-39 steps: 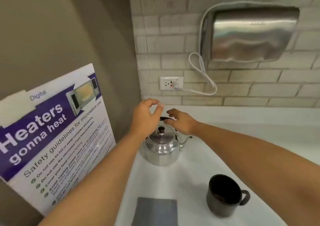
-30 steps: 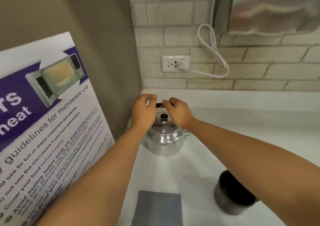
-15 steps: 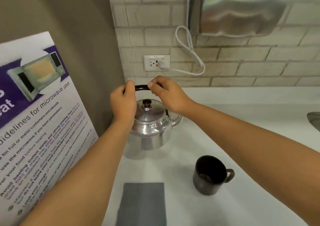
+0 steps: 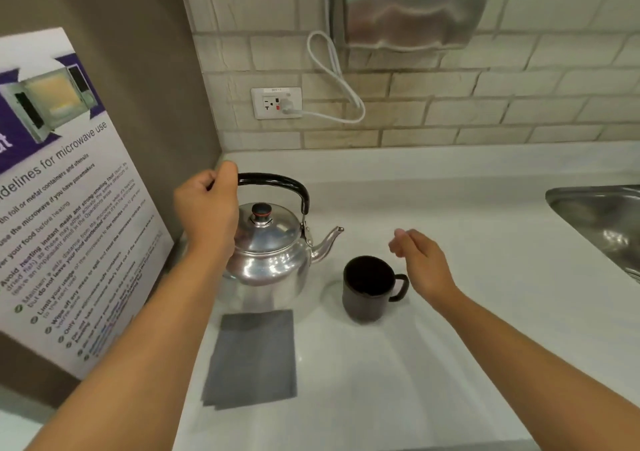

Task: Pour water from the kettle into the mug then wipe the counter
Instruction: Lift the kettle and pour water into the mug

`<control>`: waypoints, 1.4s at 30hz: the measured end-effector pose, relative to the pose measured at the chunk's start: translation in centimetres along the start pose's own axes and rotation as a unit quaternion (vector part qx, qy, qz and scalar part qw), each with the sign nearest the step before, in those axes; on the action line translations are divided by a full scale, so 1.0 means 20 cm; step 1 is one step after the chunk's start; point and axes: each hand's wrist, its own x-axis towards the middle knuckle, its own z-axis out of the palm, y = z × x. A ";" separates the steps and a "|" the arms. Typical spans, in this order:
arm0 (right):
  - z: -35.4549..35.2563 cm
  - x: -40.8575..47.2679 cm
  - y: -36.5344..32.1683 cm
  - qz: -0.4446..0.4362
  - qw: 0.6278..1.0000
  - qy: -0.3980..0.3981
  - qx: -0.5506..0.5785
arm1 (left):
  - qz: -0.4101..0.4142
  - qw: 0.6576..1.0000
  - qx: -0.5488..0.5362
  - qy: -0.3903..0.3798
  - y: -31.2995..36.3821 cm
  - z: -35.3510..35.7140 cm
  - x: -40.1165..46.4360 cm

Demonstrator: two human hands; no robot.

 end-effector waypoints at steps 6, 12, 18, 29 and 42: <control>0.09 -0.06 0.18 0.089 0.994 -0.033 0.054 | 0.017 1.000 0.011 -0.017 0.04 -0.02 -0.07; 0.10 -0.05 0.20 0.070 0.995 -0.051 0.055 | 0.071 0.994 0.071 -0.047 0.10 0.00 -0.12; 0.11 -0.05 0.21 0.045 0.997 -0.051 0.042 | 0.105 0.986 0.111 -0.059 0.15 0.04 -0.15; 0.09 -0.04 0.20 0.028 0.997 -0.065 0.028 | 0.130 0.974 0.155 -0.098 0.22 0.14 -0.20; 0.09 -0.04 0.20 0.019 0.997 -0.069 0.021 | 0.162 0.959 0.202 -0.112 0.29 0.12 -0.15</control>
